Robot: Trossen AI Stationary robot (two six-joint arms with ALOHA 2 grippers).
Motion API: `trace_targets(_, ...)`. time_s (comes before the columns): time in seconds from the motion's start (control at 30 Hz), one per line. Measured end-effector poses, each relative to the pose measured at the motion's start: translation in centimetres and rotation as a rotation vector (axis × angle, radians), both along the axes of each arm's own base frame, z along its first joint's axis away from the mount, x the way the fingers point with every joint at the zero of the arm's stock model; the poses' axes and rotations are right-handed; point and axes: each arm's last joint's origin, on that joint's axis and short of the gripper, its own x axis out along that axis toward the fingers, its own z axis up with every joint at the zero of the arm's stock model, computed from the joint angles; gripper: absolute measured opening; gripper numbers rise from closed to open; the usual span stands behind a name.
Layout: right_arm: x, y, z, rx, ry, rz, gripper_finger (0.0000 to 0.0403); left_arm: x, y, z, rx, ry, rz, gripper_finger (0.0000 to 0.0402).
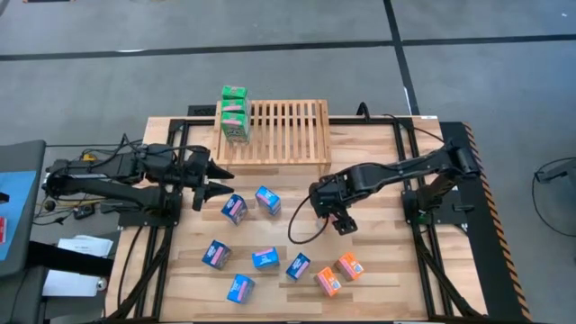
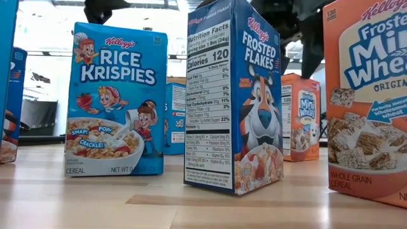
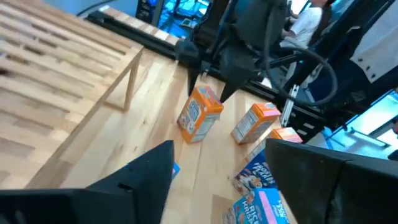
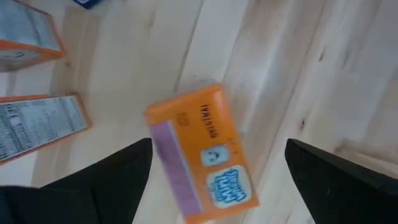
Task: Stack cereal on shelf
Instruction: Put the top orange cereal box on the shelf
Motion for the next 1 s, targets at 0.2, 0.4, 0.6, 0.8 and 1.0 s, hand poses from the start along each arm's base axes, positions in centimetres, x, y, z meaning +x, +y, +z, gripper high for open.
trace_targets(0.2,-0.3,-0.6,-1.2,-0.003,0.027,-0.017,0.0371,0.7,0.0,-0.4,0.015,0.029,0.013,0.0280)
trace_targets(0.4,0.0,-0.5,-1.1,0.001,-0.006,-0.016,0.0331,1.6,0.0,-1.4,0.033,0.111,0.008,0.0276)
trace_targets(0.6,0.6,-0.4,-2.6,0.005,0.047,-0.020,0.0304,2.5,0.0,-1.9,0.043,0.137,0.002,0.0275)
trace_targets(0.8,1.2,0.0,-3.2,0.015,0.079,-0.013,0.0300,2.5,0.0,-1.9,0.064,0.142,-0.005,0.0275)
trace_targets(1.0,1.4,-0.4,-2.0,-0.010,0.085,-0.053,0.0269,2.5,0.1,-1.8,0.109,0.134,-0.010,0.0275)
